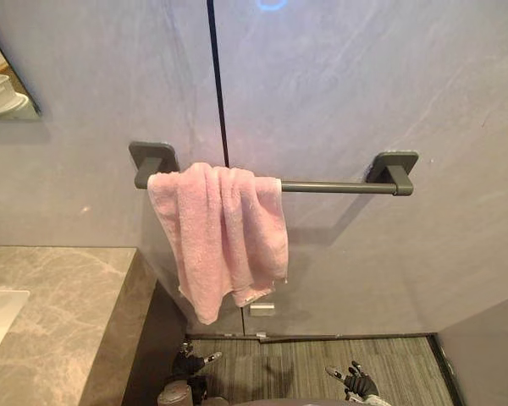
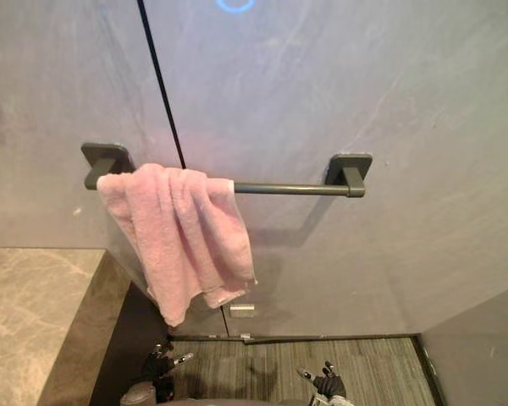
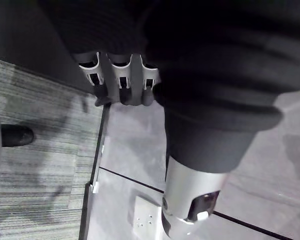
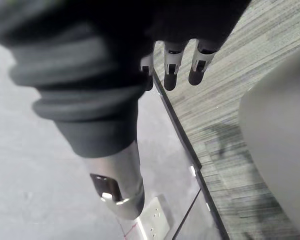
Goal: Organize washtable
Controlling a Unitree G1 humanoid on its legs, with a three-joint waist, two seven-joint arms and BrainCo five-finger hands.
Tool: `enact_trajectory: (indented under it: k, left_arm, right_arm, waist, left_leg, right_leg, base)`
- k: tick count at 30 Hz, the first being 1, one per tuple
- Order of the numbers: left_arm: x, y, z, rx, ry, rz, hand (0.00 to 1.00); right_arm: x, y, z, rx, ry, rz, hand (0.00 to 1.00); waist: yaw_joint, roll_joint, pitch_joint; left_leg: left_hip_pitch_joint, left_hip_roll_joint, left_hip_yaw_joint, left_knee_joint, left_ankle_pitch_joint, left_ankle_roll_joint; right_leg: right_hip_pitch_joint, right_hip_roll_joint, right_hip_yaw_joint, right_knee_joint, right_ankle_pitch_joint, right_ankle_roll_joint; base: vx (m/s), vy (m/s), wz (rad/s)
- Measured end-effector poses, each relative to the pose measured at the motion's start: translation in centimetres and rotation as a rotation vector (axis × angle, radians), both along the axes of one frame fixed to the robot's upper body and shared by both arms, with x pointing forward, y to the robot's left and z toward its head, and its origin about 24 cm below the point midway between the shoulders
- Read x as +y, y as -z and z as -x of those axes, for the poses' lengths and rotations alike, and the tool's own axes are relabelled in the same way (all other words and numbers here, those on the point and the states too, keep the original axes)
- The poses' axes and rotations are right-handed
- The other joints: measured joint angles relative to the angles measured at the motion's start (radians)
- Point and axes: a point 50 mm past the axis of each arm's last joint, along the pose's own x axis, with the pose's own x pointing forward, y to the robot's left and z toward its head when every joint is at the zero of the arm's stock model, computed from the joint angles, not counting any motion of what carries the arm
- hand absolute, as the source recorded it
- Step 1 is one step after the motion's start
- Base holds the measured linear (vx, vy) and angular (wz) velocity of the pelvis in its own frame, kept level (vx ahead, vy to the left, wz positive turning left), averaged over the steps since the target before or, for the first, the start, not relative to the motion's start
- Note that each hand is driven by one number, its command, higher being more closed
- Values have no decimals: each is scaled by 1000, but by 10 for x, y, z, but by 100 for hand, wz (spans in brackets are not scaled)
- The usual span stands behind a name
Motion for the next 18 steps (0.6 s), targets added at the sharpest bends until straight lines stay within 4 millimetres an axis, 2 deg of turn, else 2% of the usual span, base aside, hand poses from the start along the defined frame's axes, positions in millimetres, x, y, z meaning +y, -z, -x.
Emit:
enact_trajectory:
  k: [7, 13, 14, 16, 18]
  left_arm:
    - [-2, 4, 7, 35, -1, 7, 0]
    - [3, 4, 10, 29, -38, -10, 0]
    - [4, 3, 11, 24, -44, -13, 0]
    - [6, 0, 9, -10, -65, -17, 0]
    - [8, -8, 9, -73, -92, -22, 0]
  right_arm:
    - [-7, 2, 3, 25, 5, 12, 0]
    - [-13, 4, 5, 47, 39, 20, 0]
    - [-13, 4, 6, 49, 38, 20, 0]
    - [-14, 4, 6, 48, 40, 22, 0]
    - [-13, 3, 5, 42, 41, 23, 0]
  waist:
    - [-1, 20, -9]
    - [-1, 17, -9]
    - [-1, 10, -7]
    - [0, 14, -9]
    - [0, 5, -3]
  left_leg:
    - [26, -14, -35, -77, 41, 0]
    - [41, -19, -85, -128, 71, 0]
    - [42, -21, -90, -130, 71, 1]
    - [42, -24, -94, -138, 76, 7]
    - [39, -28, -103, -143, 79, 9]
  right_leg:
    - [17, 7, -12, -32, 8, 6]
    - [51, 9, -58, -67, 18, 4]
    - [54, 8, -60, -69, 18, 4]
    - [55, 6, -63, -74, 18, 4]
    - [55, 3, -73, -76, 19, 4]
  base:
    - [1, -6, 9]
    - [16, -23, 22]
    - [6, -3, 20]
    - [-4, 1, 10]
    - [-6, -2, 14]
